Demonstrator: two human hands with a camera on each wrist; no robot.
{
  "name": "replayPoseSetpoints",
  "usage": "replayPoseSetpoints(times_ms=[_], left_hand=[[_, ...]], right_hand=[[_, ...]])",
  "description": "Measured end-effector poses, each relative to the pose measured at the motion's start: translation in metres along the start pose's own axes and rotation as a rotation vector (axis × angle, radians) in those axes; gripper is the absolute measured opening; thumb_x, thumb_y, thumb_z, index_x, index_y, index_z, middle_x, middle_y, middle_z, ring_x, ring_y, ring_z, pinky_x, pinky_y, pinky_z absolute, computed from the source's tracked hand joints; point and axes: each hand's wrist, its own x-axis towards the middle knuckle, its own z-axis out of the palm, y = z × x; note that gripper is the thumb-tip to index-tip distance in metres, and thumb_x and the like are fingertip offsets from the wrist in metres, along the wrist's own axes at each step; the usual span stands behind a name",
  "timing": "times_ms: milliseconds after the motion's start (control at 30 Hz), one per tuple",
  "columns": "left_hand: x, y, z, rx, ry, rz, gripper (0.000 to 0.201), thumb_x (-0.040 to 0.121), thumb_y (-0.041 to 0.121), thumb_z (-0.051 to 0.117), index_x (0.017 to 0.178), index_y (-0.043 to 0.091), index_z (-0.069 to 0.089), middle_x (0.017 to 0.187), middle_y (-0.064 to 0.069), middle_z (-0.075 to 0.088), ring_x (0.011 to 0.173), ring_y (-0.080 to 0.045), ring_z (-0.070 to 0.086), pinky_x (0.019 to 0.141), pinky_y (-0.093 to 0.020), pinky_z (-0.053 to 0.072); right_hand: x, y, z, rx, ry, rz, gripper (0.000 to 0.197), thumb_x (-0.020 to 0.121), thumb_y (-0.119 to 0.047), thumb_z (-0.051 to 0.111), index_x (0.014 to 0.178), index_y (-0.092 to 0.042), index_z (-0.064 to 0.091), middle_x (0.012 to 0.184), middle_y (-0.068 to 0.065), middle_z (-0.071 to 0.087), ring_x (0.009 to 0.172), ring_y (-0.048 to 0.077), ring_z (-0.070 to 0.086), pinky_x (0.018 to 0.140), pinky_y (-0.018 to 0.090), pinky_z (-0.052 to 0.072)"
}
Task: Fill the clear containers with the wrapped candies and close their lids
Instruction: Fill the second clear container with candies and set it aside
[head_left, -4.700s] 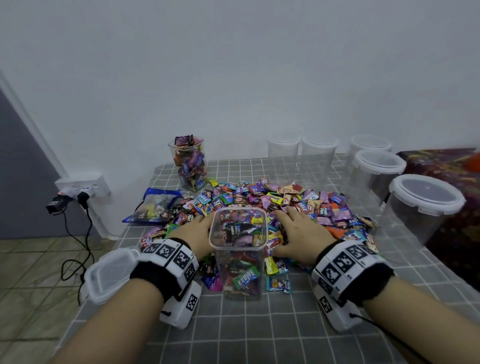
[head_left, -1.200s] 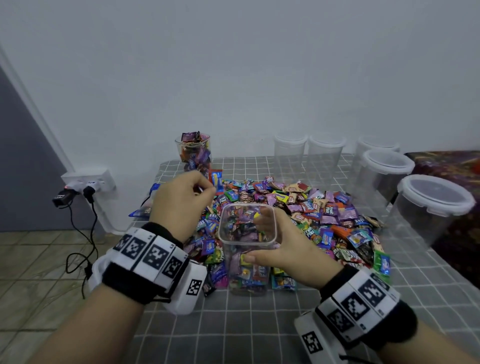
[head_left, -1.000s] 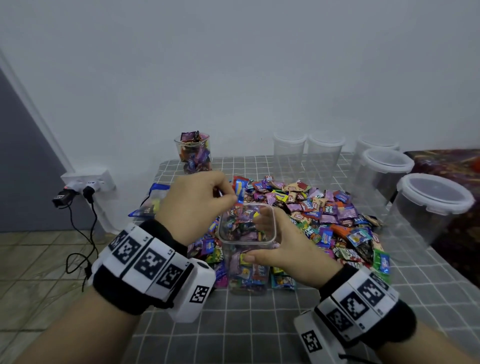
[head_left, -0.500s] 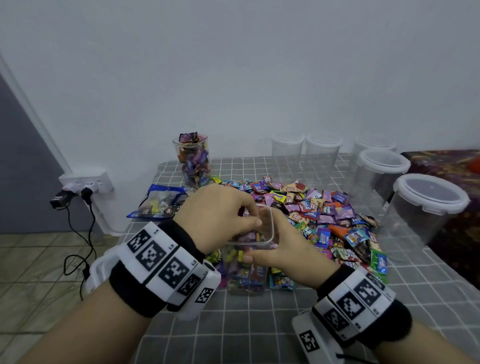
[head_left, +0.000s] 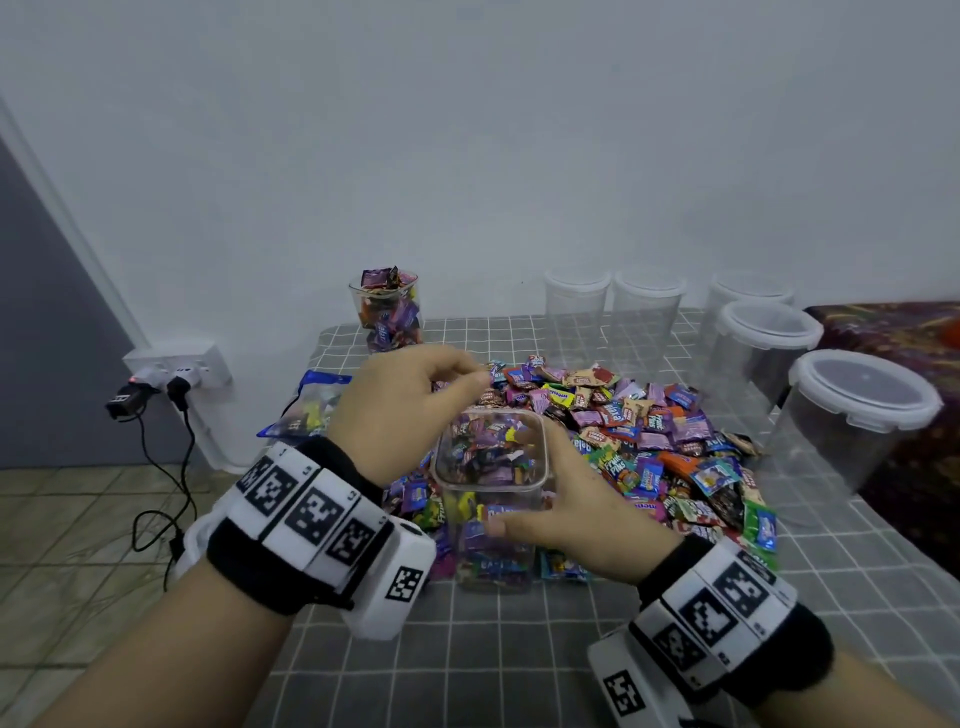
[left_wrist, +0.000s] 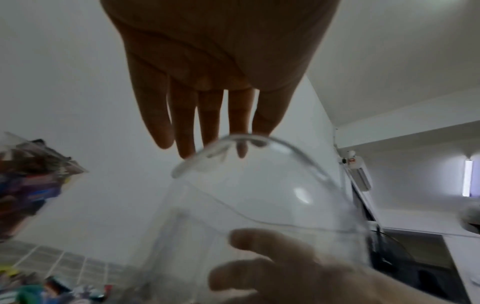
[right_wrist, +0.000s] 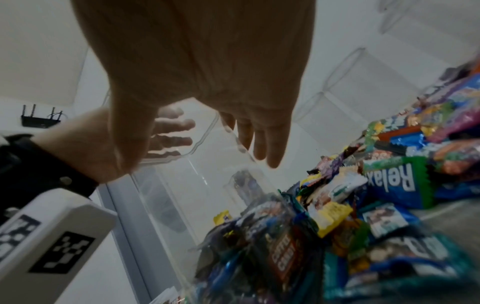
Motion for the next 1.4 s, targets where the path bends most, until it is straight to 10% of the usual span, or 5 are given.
replayPoseSetpoints(times_ms=[100, 367, 867, 1200, 1400], left_hand=[[0.007, -0.018, -0.004, 0.068, 0.003, -0.099, 0.013, 0.082, 0.047, 0.056, 0.086, 0.039, 0.066, 0.092, 0.010, 0.068, 0.092, -0.012, 0.062, 0.087, -0.040, 0.049], [0.017, -0.075, 0.008, 0.285, -0.275, -0.376, 0.031, 0.085, 0.048, 0.060, 0.109, 0.028, 0.062, 0.117, 0.002, 0.063, 0.101, -0.017, 0.060, 0.092, -0.037, 0.047], [0.035, -0.111, 0.044, 0.593, -0.530, -0.588, 0.085, 0.083, 0.073, 0.040, 0.148, 0.022, 0.021, 0.138, -0.014, 0.049, 0.119, -0.031, 0.052, 0.097, -0.037, 0.044], [0.038, -0.113, 0.058, 0.618, -0.719, -0.417, 0.054, 0.090, 0.050, 0.051, 0.133, 0.018, 0.050, 0.132, -0.005, 0.055, 0.115, -0.027, 0.055, 0.099, -0.042, 0.044], [0.038, -0.131, 0.066, 0.729, -0.639, -0.330, 0.022, 0.087, 0.033, 0.051, 0.094, 0.020, 0.068, 0.094, -0.002, 0.069, 0.081, -0.022, 0.064, 0.077, -0.037, 0.054]], right_hand=[[0.002, 0.010, -0.002, -0.226, -0.052, -0.002, 0.100, 0.063, -0.040, 0.081, 0.142, -0.041, 0.018, 0.139, -0.012, 0.036, 0.131, 0.011, 0.036, 0.107, 0.042, 0.038], [0.007, -0.001, -0.041, -0.966, -0.361, 0.366, 0.117, 0.075, -0.042, 0.073, 0.149, -0.027, -0.016, 0.156, -0.001, -0.024, 0.144, 0.025, -0.020, 0.118, 0.049, 0.011], [0.041, 0.033, -0.073, -0.976, -0.081, 0.810, 0.104, 0.079, -0.074, 0.048, 0.151, -0.017, 0.001, 0.156, 0.012, 0.019, 0.138, 0.033, 0.032, 0.108, 0.044, 0.035], [0.045, 0.023, -0.044, -1.084, -0.299, 0.580, 0.093, 0.082, -0.055, 0.062, 0.151, -0.028, 0.007, 0.149, 0.009, 0.031, 0.130, 0.029, 0.041, 0.099, 0.042, 0.045], [0.042, 0.026, -0.040, -1.170, -0.281, 0.473, 0.062, 0.087, -0.046, 0.060, 0.140, -0.023, 0.037, 0.128, 0.006, 0.052, 0.117, 0.025, 0.050, 0.089, 0.037, 0.047]])
